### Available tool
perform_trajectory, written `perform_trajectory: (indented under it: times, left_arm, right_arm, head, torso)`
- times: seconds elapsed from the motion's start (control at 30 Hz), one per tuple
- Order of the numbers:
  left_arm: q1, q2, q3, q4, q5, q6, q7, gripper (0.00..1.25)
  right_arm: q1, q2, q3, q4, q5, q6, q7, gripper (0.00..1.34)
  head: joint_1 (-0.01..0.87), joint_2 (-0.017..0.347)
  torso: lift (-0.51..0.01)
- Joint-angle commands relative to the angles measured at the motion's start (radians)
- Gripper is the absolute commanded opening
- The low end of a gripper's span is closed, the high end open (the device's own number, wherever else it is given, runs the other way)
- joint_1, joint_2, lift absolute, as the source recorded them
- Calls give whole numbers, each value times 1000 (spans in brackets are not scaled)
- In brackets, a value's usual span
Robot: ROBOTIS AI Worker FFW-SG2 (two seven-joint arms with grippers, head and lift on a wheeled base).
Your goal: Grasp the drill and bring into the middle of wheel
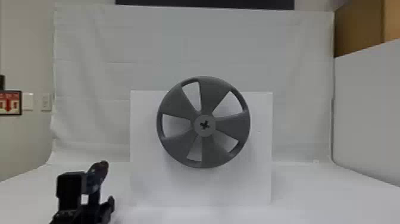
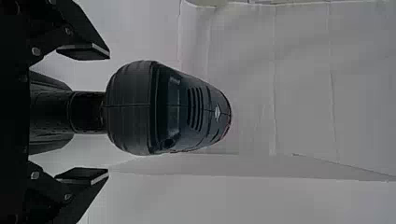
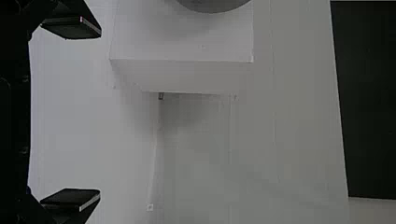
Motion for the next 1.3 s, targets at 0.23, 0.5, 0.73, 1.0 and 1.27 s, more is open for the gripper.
perform_trajectory:
  times: [0.23,0.5,0.73,1.0,1.27]
  left_arm:
    - [-3,0,2,13,-3,11,1,505]
    - [0,-3,-10,11,-14,6,27,258]
    - [15,-3,-23,2,-11,-23,85,23]
    - [18,-2,-23,0,-2,-32,88,26]
    - [29,-2,-7,-24,-23,-31,61,26]
  right_arm:
    - [-2,3,4,0,3,0,0,1238]
    - [-2,5,4,0,4,0,0,1238]
    - [3,8,1,0,4,0,0,1238]
    - [3,8,0,0,7,0,0,1238]
    - [4,8,-5,0,9,2,0,1238]
  head:
    - [0,0]
    - [0,0]
    - [0,0]
    - [0,0]
    - [0,0]
  torso:
    - [-406]
    - [-406]
    - [-406]
    - [-406]
    - [-406]
